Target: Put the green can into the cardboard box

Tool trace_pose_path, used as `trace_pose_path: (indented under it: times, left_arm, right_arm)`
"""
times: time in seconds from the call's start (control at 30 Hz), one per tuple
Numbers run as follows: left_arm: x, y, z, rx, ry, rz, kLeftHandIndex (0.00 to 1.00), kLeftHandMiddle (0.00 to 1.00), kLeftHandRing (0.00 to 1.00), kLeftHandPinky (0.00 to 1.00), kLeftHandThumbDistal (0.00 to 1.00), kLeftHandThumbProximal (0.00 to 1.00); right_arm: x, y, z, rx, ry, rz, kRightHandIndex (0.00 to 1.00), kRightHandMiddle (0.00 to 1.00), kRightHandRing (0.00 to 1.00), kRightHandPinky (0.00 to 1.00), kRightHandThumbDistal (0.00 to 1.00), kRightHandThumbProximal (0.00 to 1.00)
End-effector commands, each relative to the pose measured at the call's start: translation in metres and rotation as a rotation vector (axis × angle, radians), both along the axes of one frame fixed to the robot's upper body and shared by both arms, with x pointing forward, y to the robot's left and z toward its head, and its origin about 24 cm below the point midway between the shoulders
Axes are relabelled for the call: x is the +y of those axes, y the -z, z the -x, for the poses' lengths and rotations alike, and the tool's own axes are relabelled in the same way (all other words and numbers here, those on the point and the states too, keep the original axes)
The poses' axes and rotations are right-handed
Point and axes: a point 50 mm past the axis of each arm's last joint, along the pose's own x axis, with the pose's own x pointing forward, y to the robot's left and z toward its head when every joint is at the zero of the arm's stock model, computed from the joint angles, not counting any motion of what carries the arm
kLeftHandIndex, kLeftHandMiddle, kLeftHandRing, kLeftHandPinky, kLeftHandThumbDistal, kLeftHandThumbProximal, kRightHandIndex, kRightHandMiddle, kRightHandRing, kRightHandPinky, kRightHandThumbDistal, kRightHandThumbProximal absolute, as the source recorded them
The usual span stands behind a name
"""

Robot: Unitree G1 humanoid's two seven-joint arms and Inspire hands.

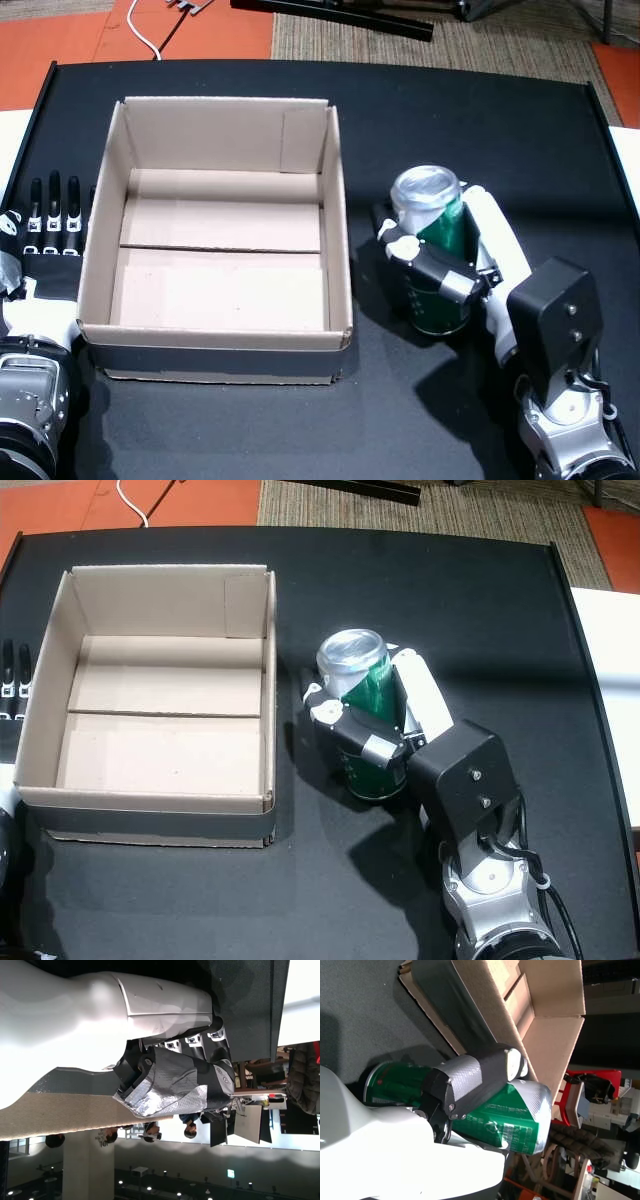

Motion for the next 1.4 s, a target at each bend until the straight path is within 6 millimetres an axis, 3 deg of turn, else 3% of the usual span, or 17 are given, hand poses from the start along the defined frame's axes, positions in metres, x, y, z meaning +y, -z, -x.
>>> trace_pose_path:
  times: [0.0, 0.2, 0.3, 0.47, 0.67, 0.73, 0.83, 0.87, 1.07, 1.13, 1.17, 1.27, 1.37]
  left_arm:
    - [-0.001, 0.02, 0.015, 0.093, 0.003, 0.017, 0.55, 0.58, 0.68, 0.81, 0.0, 0.55]
    - [-0.001, 0.019, 0.014, 0.094, -0.003, 0.021, 0.55, 0.57, 0.68, 0.8, 0.0, 0.56]
    - [-0.001, 0.019, 0.014, 0.096, 0.0, 0.01, 0.54, 0.56, 0.66, 0.79, 0.0, 0.55]
    - [-0.001, 0.019, 0.013, 0.1, -0.002, 0.022, 0.56, 0.57, 0.66, 0.77, 0.0, 0.55]
    - [-0.003, 0.018, 0.012, 0.096, 0.007, 0.016, 0.55, 0.57, 0.66, 0.8, 0.0, 0.6]
    - [-0.004, 0.018, 0.012, 0.098, 0.006, 0.022, 0.54, 0.56, 0.65, 0.79, 0.0, 0.59]
    - [-0.005, 0.019, 0.012, 0.1, 0.006, 0.026, 0.52, 0.54, 0.64, 0.78, 0.0, 0.57]
    - [-0.006, 0.019, 0.012, 0.098, 0.008, 0.025, 0.51, 0.54, 0.64, 0.78, 0.0, 0.56]
    - [-0.007, 0.018, 0.011, 0.106, 0.015, 0.014, 0.51, 0.53, 0.63, 0.78, 0.0, 0.58]
    - [-0.008, 0.018, 0.01, 0.11, 0.015, 0.016, 0.51, 0.52, 0.62, 0.77, 0.0, 0.59]
    - [-0.008, 0.018, 0.01, 0.109, 0.016, 0.015, 0.52, 0.53, 0.63, 0.77, 0.0, 0.59]
    - [-0.009, 0.017, 0.01, 0.109, 0.014, 0.016, 0.52, 0.55, 0.66, 0.78, 0.0, 0.58]
    - [-0.01, 0.017, 0.009, 0.114, 0.01, 0.029, 0.52, 0.54, 0.65, 0.77, 0.0, 0.57]
  right_arm:
    - [-0.001, 0.003, 0.002, 0.014, 0.015, -0.031, 0.0, 0.0, 0.0, 0.11, 0.0, 0.5]
    - [-0.002, 0.003, 0.002, 0.0, 0.024, -0.01, 0.0, 0.0, 0.0, 0.05, 0.0, 0.66]
    - [-0.002, 0.002, 0.001, 0.004, 0.03, 0.005, 0.0, 0.0, 0.0, 0.03, 0.08, 0.69]
    - [-0.003, -0.008, -0.003, -0.081, 0.046, 0.119, 0.0, 0.0, 0.0, 0.02, 0.0, 0.49]
    - [-0.006, -0.054, -0.022, -0.379, 0.083, 0.348, 0.0, 0.0, 0.0, 0.0, 0.0, 0.29]
    - [-0.008, -0.073, -0.028, -0.493, 0.098, 0.398, 0.0, 0.0, 0.0, 0.0, 0.0, 0.33]
    - [-0.012, -0.102, -0.036, -0.651, 0.135, 0.469, 0.0, 0.0, 0.01, 0.02, 0.01, 0.48]
    - [-0.014, -0.113, -0.039, -0.695, 0.144, 0.477, 0.0, 0.01, 0.03, 0.03, 0.01, 0.49]
    - [-0.018, -0.17, -0.045, -1.011, 0.265, 0.518, 0.0, 0.0, 0.03, 0.05, 0.0, 0.39]
    - [-0.019, -0.182, -0.045, -1.087, 0.293, 0.521, 0.0, 0.0, 0.06, 0.11, 0.0, 0.39]
    - [-0.019, -0.188, -0.046, -1.12, 0.31, 0.523, 0.0, 0.0, 0.05, 0.11, 0.02, 0.39]
    - [-0.02, -0.204, -0.045, -1.223, 0.379, 0.519, 0.0, 0.0, 0.03, 0.0, 0.07, 0.42]
    - [-0.019, -0.217, -0.043, -1.339, 0.482, 0.484, 0.0, 0.0, 0.0, 0.0, 0.13, 0.49]
